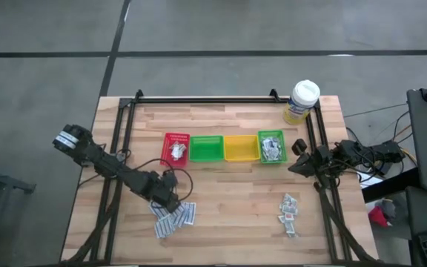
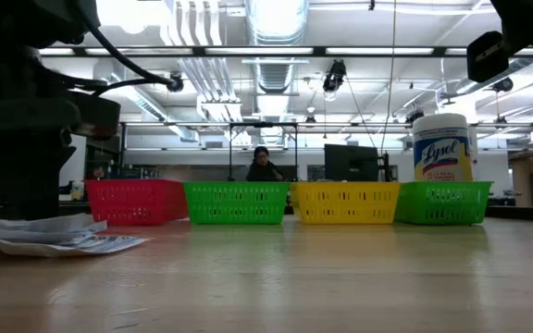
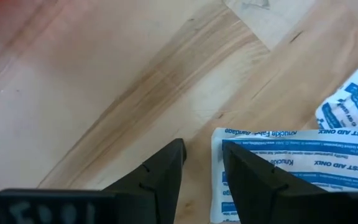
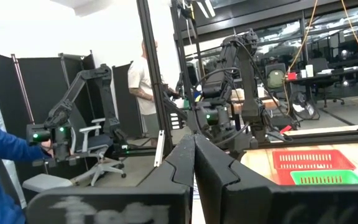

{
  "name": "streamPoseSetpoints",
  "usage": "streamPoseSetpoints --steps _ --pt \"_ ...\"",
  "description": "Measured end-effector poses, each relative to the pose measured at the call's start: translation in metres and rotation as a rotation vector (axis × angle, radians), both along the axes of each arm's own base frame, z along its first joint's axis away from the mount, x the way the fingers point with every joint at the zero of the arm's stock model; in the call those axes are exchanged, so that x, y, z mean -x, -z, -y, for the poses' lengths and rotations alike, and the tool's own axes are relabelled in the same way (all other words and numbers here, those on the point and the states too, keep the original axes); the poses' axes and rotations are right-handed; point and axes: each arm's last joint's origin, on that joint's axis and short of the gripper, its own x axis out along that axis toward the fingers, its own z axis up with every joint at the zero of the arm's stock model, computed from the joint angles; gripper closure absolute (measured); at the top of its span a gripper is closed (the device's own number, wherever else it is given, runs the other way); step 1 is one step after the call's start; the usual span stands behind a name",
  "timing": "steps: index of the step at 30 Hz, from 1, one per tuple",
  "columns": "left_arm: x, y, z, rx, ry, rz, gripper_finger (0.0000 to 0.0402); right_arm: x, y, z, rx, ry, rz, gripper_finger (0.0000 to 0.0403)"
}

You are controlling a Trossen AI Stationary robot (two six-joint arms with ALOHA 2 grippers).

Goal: Pick & Place First Aid Supplies
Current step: Put the blue bandage into the left green bin

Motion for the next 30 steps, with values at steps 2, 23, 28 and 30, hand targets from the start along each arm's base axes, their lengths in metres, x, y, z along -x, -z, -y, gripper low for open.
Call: streamPoseSetpoints --steps 2,23,28,30 --pt "0.0 0.0001 -0.0017 -0.01 -0.006 -0.005 0.0259 0.0 0.0 0.0 0.0 0.0 0.0 0.0394" --pt "0.0027 0.0012 -0.0104 -0.108 0.003 -0.037 0.0261 0.0 0.0 0.0 0.0 0.0 0.0 0.0394" --pt "0.0026 0.0012 -0.0102 -0.103 0.004 -0.038 0.0286 0.0 0.0 0.0 0.0 0.0 0.0 0.0394" --pt "0.0026 0.0012 -0.0102 -0.103 0.004 -0.038 0.0304 0.0 0.0 0.0 0.0 0.0 0.0 0.0394"
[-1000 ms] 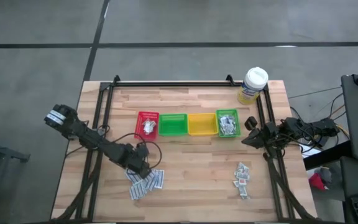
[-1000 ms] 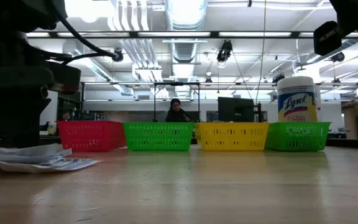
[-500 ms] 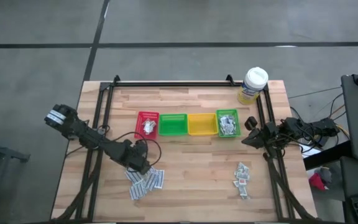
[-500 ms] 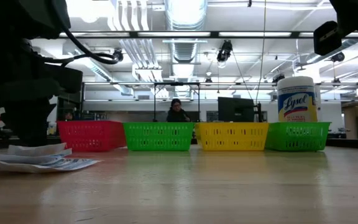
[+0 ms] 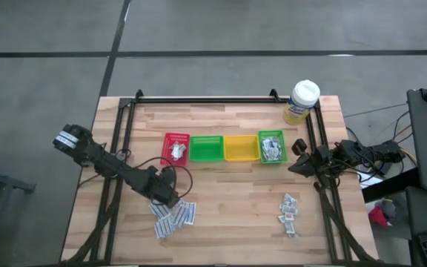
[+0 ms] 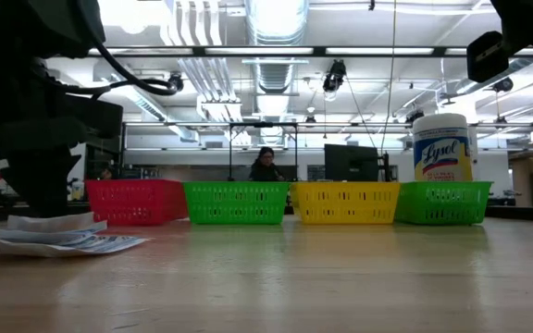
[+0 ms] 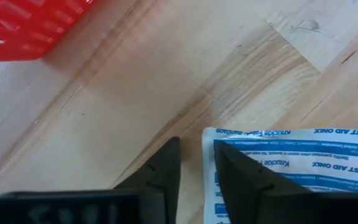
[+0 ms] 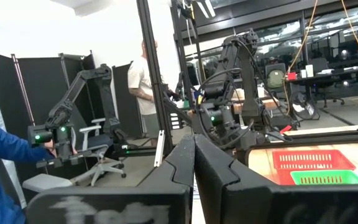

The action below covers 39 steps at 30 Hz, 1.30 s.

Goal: Pick & Place First Aid Supplies
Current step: Put the blue bandage into the left green bin

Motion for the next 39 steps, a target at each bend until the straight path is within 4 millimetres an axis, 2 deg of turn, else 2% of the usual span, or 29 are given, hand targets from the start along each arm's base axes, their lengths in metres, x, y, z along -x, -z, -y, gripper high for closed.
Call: streamPoseSetpoints --steps 11,39 --pt "0.0 0.0 0.0 -0.006 -0.009 0.004 0.0397 0.0 0.0 0.0 0.0 0.0 0.0 0.0394" --pt "0.004 -0.017 -0.002 0.015 0.017 0.07 0.0401 0.0 0.0 0.0 0.001 0.0 -0.001 0.0394"
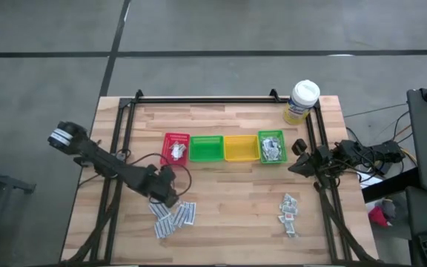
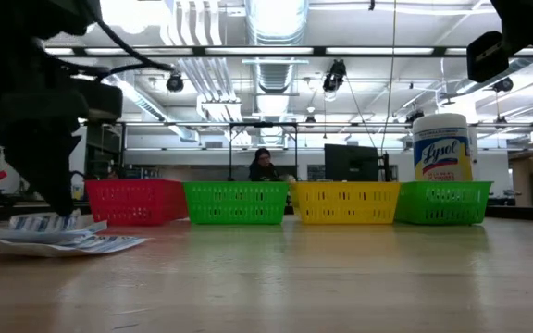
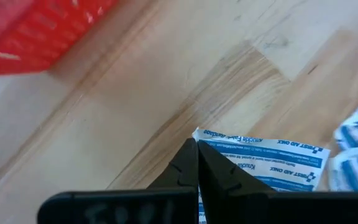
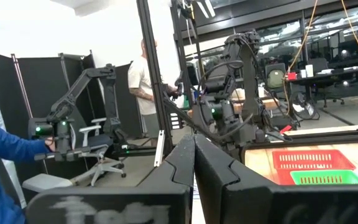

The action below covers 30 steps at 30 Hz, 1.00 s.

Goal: Pick & Place First Aid Supplies
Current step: Put the blue bandage into the left green bin

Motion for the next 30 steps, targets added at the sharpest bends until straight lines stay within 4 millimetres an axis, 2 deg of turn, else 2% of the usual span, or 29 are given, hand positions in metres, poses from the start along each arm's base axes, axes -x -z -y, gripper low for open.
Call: streamPoseSetpoints --steps 15,21,30 --pt "0.011 -0.051 -0.008 0.005 0.046 0.299 0.0401 0.0 0.0 0.0 0.0 0.0 0.0 0.0394" --pt "0.001 -0.068 -0.004 0.019 0.139 0.48 0.0402 0.0 0.0 0.0 0.0 0.0 0.0 0.0394" --pt "-0.021 -0.078 0.0 -0.021 0.188 0.68 0.0402 0.0 0.0 0.0 0.002 0.0 0.0 0.0394"
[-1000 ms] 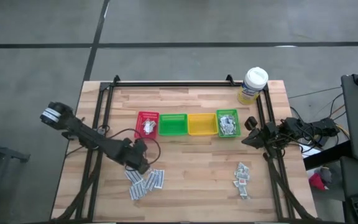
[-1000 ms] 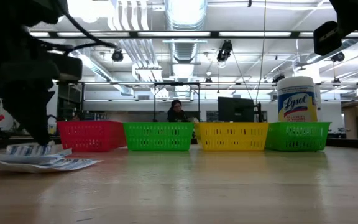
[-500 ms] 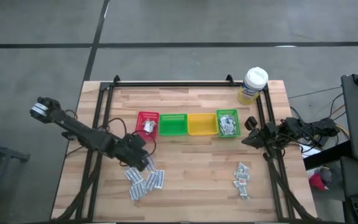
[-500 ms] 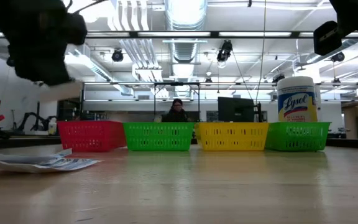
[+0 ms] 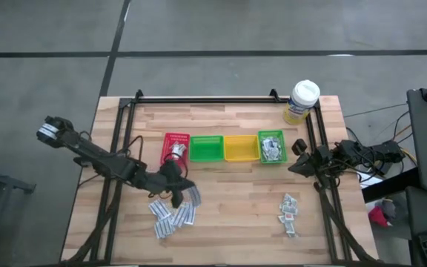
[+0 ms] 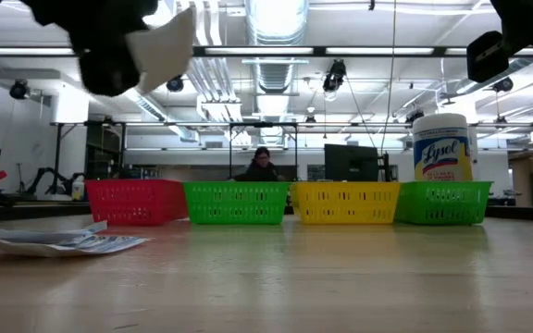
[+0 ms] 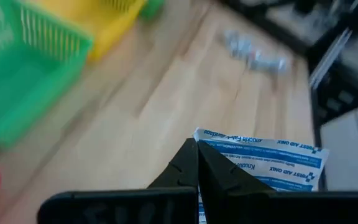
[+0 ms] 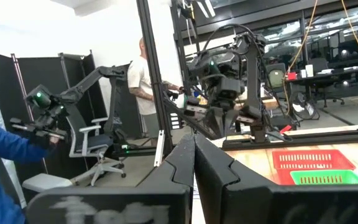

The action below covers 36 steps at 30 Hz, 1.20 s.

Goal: Pick & Place First Aid Supplies
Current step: Put the blue bandage into the left green bin

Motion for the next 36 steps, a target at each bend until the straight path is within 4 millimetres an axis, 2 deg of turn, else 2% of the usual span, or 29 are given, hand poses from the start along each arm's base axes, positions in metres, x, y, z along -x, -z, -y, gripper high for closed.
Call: streamPoseSetpoints --steps 7,12,17,21,27,36 --pt "-0.016 -0.016 -0.019 -0.153 -0.19 0.2 0.0402 0.0 0.0 0.0 0.001 0.0 0.0 0.0394" --pt "-0.02 -0.021 -0.042 -0.246 -0.421 0.234 0.0401 0.0 0.0 0.0 0.001 0.0 0.001 0.0394" --pt "-0.027 -0.016 -0.067 -0.29 -0.609 0.223 0.0401 0.0 0.0 0.0 0.005 0.001 0.002 0.0394" --pt "-0.036 -0.007 -0.083 -0.283 -0.683 0.213 0.0401 0.0 0.0 0.0 0.007 0.002 0.002 0.0394" --pt "-0.051 0.017 -0.103 -0.231 -0.788 0.181 0.0401 0.0 0.0 0.0 0.008 0.002 0.002 0.0394" --pt "-0.076 0.045 -0.114 -0.135 -0.81 0.13 0.0401 0.0 0.001 0.0 0.011 0.002 -0.007 0.0394"
